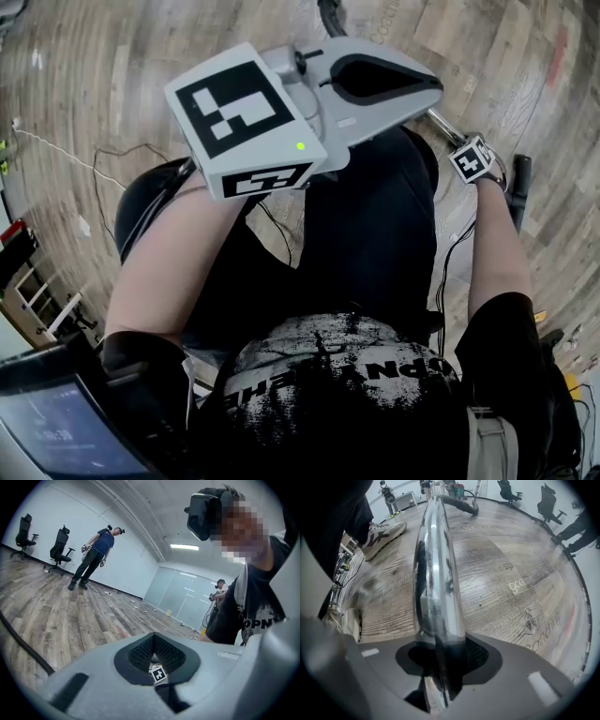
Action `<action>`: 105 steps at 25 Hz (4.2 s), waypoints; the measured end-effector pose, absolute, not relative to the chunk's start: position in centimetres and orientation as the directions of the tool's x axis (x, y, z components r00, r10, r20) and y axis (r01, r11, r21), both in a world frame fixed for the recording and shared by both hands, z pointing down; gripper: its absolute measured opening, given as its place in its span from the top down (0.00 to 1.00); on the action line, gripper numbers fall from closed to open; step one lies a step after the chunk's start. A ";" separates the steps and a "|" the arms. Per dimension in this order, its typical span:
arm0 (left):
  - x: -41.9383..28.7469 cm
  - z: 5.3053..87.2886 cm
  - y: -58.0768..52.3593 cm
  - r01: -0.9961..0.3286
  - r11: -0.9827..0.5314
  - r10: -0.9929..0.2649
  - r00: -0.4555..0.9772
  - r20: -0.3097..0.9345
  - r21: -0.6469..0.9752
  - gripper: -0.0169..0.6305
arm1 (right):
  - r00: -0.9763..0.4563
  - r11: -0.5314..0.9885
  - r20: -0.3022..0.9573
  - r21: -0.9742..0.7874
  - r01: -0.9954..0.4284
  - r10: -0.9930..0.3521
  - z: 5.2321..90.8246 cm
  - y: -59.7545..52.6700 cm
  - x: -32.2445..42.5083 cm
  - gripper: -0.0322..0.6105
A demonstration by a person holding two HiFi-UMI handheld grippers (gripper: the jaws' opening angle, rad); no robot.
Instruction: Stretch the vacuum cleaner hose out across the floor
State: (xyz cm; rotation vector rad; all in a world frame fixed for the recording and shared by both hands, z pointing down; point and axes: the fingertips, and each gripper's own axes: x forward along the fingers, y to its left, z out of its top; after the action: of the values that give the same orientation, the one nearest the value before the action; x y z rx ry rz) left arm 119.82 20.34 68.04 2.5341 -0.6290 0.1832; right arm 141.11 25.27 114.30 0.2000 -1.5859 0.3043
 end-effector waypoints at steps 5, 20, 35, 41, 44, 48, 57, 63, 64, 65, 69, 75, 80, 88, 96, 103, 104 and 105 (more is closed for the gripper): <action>119.8 67.9 19.9 -0.475 -0.761 -0.409 0.880 0.242 0.443 0.97 | -0.170 0.823 0.934 -0.357 -0.443 0.313 114.3 30.3 139.7 0.49; 117.2 66.5 18.9 -0.447 -0.782 -0.407 0.894 0.188 0.433 0.97 | -0.090 0.856 0.961 -0.275 -0.437 0.262 112.2 28.5 139.3 0.61; 103.1 52.0 15.7 -0.483 -0.715 -0.495 0.860 0.122 0.505 0.97 | -0.250 0.871 0.968 -0.136 -0.473 0.015 83.0 20.7 123.9 0.94; 97.4 40.8 17.1 -0.519 -0.658 -0.560 0.822 0.106 0.545 0.97 | -0.465 0.873 0.873 -0.106 -0.475 -0.147 62.2 17.3 113.6 0.94; 95.2 35.6 16.8 -0.552 -0.658 -0.578 0.806 0.126 0.513 0.97 | -0.554 0.873 0.805 -0.095 -0.478 -0.215 51.9 16.0 108.9 0.94; 92.8 29.8 16.1 -0.575 -0.664 -0.587 0.797 0.143 0.478 0.97 | -0.644 0.876 0.707 -0.072 -0.476 -0.292 40.1 14.5 104.0 0.94; 90.7 20.5 12.5 -0.588 -0.732 -0.596 0.797 0.093 0.344 0.97 | -0.831 0.840 0.353 -0.183 -0.512 -0.429 23.9 10.4 99.5 0.94; 92.0 15.4 12.3 -0.618 -0.736 -0.627 0.776 0.066 0.276 0.97 | -0.902 0.870 0.125 -0.238 -0.432 -0.413 15.9 9.8 98.8 0.94; 92.6 14.9 12.4 -0.626 -0.731 -0.634 0.770 0.066 0.271 0.97 | -0.913 0.886 0.111 -0.223 -0.407 -0.392 15.0 10.0 99.0 0.94; 93.2 14.6 12.6 -0.634 -0.725 -0.643 0.763 0.068 0.269 0.97 | -0.924 0.900 0.097 -0.211 -0.381 -0.369 14.1 10.3 99.3 0.94; 95.4 13.8 13.2 -0.686 -0.676 -0.695 0.715 0.074 0.269 0.97 | -0.960 0.943 0.048 -0.180 -0.280 -0.275 12.0 10.8 100.4 0.94; 97.8 11.7 13.8 -0.769 -0.596 -0.784 0.619 0.041 0.230 0.97 | -0.994 0.988 0.051 -0.114 -0.107 -0.102 11.4 12.2 101.3 0.94; 98.5 10.8 14.4 -0.810 -0.547 -0.827 0.562 0.014 0.214 0.97 | -0.997 0.993 0.062 -0.106 -0.060 -0.054 11.5 12.6 102.6 0.94; 99.6 11.7 14.6 -0.821 -0.541 -0.831 0.555 0.035 0.179 0.97 | -0.997 0.992 0.067 -0.114 -0.054 -0.047 12.1 12.5 104.1 0.94; 99.8 11.7 14.6 -0.814 -0.554 -0.822 0.568 0.039 0.175 0.97 | -0.995 0.989 0.068 -0.128 -0.076 -0.068 11.9 11.8 104.5 0.94; 99.9 11.2 14.6 -0.809 -0.564 -0.817 0.576 0.034 0.167 0.97 | -0.995 0.993 0.076 -0.095 -0.073 -0.065 12.0 12.3 104.4 0.94; 99.8 11.1 14.6 -0.809 -0.564 -0.817 0.576 0.034 0.166 0.97 | -0.995 0.993 0.077 -0.092 -0.074 -0.067 12.0 12.3 104.4 0.94; 99.8 11.0 14.5 -0.809 -0.565 -0.816 0.577 0.035 0.166 0.97 | -0.994 0.993 0.078 -0.090 -0.077 -0.070 11.9 12.2 104.4 0.94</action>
State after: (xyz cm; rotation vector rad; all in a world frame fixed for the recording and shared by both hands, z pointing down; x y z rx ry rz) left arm 99.80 14.53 11.04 2.6419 -1.3724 -0.0682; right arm 104.36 12.21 11.92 0.1128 -3.0611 0.1431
